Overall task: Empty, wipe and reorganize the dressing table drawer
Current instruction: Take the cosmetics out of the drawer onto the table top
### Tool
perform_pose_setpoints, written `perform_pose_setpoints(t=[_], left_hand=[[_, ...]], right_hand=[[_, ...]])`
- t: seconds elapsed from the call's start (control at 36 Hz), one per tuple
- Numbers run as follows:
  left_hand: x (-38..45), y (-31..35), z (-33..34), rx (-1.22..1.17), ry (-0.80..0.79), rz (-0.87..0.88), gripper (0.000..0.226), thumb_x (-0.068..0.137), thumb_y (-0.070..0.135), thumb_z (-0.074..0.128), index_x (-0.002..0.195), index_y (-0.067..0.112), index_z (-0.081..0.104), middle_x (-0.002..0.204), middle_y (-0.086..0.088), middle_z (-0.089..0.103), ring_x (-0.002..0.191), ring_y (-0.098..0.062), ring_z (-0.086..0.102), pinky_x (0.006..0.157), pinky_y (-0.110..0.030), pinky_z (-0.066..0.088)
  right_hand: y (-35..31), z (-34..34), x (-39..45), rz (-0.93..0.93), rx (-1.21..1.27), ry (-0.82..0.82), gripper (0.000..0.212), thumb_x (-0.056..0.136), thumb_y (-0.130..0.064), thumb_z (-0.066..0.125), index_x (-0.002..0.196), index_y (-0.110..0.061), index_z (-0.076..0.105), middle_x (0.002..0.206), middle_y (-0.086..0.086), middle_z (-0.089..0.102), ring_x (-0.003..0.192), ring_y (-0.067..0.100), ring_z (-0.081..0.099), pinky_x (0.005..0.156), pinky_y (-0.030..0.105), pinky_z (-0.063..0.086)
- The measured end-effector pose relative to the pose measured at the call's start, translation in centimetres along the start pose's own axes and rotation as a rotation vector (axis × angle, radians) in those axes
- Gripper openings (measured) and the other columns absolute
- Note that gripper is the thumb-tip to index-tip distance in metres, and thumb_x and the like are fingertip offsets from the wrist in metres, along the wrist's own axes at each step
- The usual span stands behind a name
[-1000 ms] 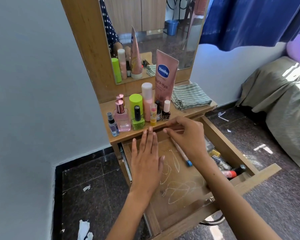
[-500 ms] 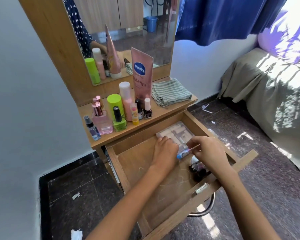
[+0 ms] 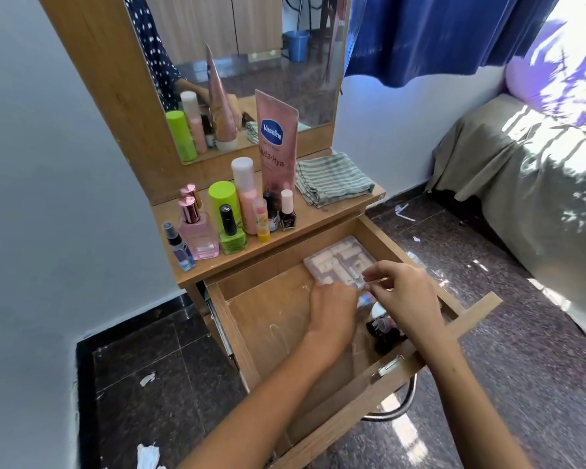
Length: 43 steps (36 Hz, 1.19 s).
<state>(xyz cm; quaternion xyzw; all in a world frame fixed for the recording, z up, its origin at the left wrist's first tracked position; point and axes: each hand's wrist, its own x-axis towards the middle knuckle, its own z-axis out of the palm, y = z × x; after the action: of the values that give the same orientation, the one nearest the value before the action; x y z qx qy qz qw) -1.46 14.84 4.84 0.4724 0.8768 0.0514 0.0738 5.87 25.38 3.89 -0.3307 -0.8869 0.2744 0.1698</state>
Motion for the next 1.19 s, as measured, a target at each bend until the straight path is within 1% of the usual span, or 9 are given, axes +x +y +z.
perform_pose_setpoints(t=[0.08, 0.19, 0.28, 0.39, 0.58, 0.72, 0.83, 1.0, 1.19], left_hand=[[-1.0, -1.9, -0.1, -0.148, 0.109, -0.095, 0.009, 0.091, 0.021, 0.059, 0.096, 0.017, 0.065, 0.091, -0.002, 0.065, 0.089, -0.021, 0.061, 0.086, -0.034, 0.041], [-3.8, -4.8, -0.7, -0.336, 0.31, -0.178, 0.02, 0.088, 0.041, 0.062, 0.103, 0.027, 0.065, 0.092, 0.011, 0.064, 0.083, -0.008, 0.06, 0.079, -0.032, 0.05], [-6.0, -6.1, -1.4, -0.43, 0.501, -0.207, 0.024, 0.087, 0.041, 0.063, 0.106, 0.025, 0.065, 0.095, 0.013, 0.065, 0.08, -0.006, 0.06, 0.072, -0.034, 0.052], [-8.2, -7.1, -1.3, -0.556, 0.732, -0.265, 0.024, 0.085, 0.03, 0.065, 0.108, 0.021, 0.067, 0.097, 0.014, 0.065, 0.082, -0.002, 0.059, 0.071, -0.037, 0.053], [-9.3, -9.3, -1.2, -0.475, 0.939, -0.326, 0.029, 0.09, 0.03, 0.057, 0.114, 0.017, 0.067, 0.11, 0.006, 0.067, 0.101, -0.008, 0.06, 0.081, -0.037, 0.05], [-9.5, -9.4, -0.5, -0.394, 1.109, -0.409, 0.033, 0.089, 0.019, 0.063, 0.121, 0.012, 0.058, 0.127, -0.008, 0.049, 0.117, -0.017, 0.045, 0.096, -0.033, 0.04], [-9.4, -10.7, -0.4, -0.551, 1.152, -0.477, 0.036, 0.092, 0.019, 0.059, 0.125, 0.011, 0.048, 0.133, -0.008, 0.044, 0.126, -0.015, 0.041, 0.103, -0.036, 0.04], [-8.5, -13.1, -1.2, -0.544, 1.148, -0.464, 0.033, 0.091, 0.007, 0.062, 0.122, 0.008, 0.051, 0.133, -0.009, 0.05, 0.124, -0.011, 0.045, 0.104, -0.015, 0.036], [-7.9, -13.8, -1.4, -0.507, 1.13, -0.441, 0.019, 0.092, 0.005, 0.06, 0.111, 0.005, 0.062, 0.127, -0.009, 0.059, 0.115, -0.015, 0.056, 0.097, -0.009, 0.038]], right_hand=[[-1.1, -0.5, -1.0, -0.008, 0.084, 0.067, 0.011, 0.079, -0.033, 0.075, 0.074, -0.025, 0.07, 0.069, -0.011, 0.07, 0.066, 0.009, 0.066, 0.065, 0.037, 0.056], [-3.7, -0.5, -2.5, -0.014, 0.197, -0.115, 0.031, 0.078, -0.057, 0.064, 0.073, -0.026, 0.067, 0.063, -0.007, 0.067, 0.061, 0.005, 0.063, 0.06, 0.032, 0.055], [-6.5, 1.0, -3.2, -0.023, 0.465, -0.167, 0.03, 0.074, -0.053, 0.068, 0.085, -0.025, 0.069, 0.074, -0.009, 0.071, 0.07, 0.001, 0.067, 0.067, 0.024, 0.057], [-9.8, 3.2, -3.4, -0.043, 0.661, -0.143, 0.02, 0.076, -0.031, 0.078, 0.087, -0.018, 0.068, 0.08, -0.005, 0.072, 0.073, 0.004, 0.068, 0.068, 0.022, 0.055], [-13.9, 5.1, -2.7, -0.198, 0.703, -0.109, 0.017, 0.076, -0.022, 0.08, 0.086, -0.018, 0.068, 0.076, -0.009, 0.07, 0.072, 0.002, 0.067, 0.068, 0.016, 0.053], [-15.2, 6.0, -1.4, -0.281, 0.564, 0.008, 0.016, 0.08, -0.028, 0.076, 0.091, -0.028, 0.065, 0.082, -0.014, 0.068, 0.077, -0.002, 0.065, 0.07, 0.013, 0.051], [-16.3, 6.9, -1.0, -0.348, 0.499, 0.041, 0.015, 0.081, -0.025, 0.075, 0.091, -0.025, 0.064, 0.085, -0.011, 0.068, 0.078, -0.001, 0.065, 0.07, 0.013, 0.051], [-17.4, 8.8, -1.0, -0.406, 0.39, 0.062, 0.019, 0.083, -0.026, 0.073, 0.1, -0.018, 0.068, 0.093, -0.006, 0.07, 0.083, 0.009, 0.066, 0.074, 0.035, 0.056], [-17.8, 9.4, -0.9, -0.431, 0.334, 0.095, 0.015, 0.083, -0.026, 0.072, 0.095, -0.017, 0.07, 0.089, -0.006, 0.072, 0.079, 0.009, 0.068, 0.07, 0.036, 0.058]])
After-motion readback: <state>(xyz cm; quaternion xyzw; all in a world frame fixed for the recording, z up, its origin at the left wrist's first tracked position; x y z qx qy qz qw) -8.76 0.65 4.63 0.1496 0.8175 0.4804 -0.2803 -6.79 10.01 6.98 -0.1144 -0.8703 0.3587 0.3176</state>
